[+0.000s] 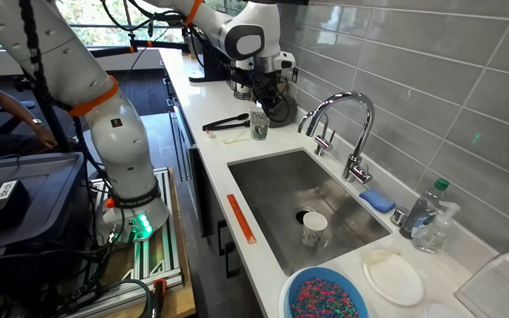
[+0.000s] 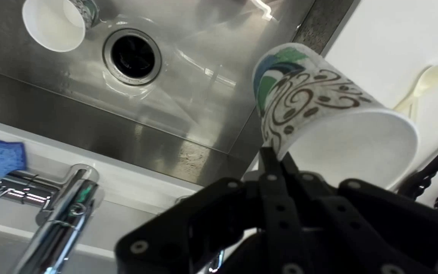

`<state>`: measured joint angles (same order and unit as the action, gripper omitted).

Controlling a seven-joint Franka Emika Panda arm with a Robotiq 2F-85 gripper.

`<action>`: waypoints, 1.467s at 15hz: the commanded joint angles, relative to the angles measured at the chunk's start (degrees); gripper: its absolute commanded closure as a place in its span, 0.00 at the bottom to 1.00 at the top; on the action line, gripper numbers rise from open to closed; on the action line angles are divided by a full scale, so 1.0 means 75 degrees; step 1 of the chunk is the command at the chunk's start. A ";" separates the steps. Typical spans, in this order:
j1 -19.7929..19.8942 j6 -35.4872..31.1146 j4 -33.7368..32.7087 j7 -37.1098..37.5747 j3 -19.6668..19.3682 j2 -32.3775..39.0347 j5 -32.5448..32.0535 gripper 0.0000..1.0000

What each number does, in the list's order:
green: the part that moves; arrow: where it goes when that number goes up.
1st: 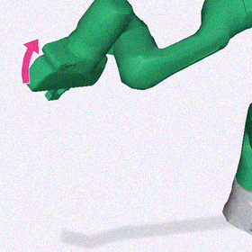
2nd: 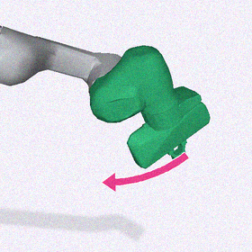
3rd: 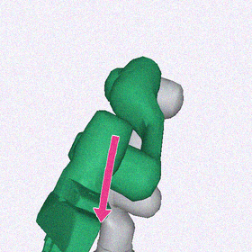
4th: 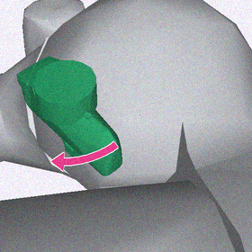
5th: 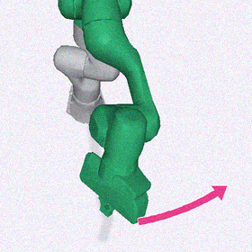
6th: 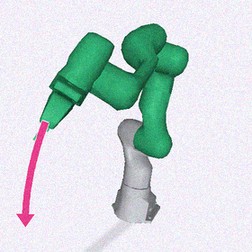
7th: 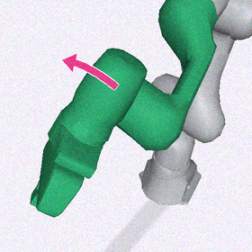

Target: Move the coffee cup on the right to the left side of the counter.

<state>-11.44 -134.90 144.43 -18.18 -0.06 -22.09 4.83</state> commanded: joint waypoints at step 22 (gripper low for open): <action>-0.0142 -0.2742 -0.2060 -0.0869 0.1477 0.4188 0.1544 0.99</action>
<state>-14.37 -154.10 131.50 -24.82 8.80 5.76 16.59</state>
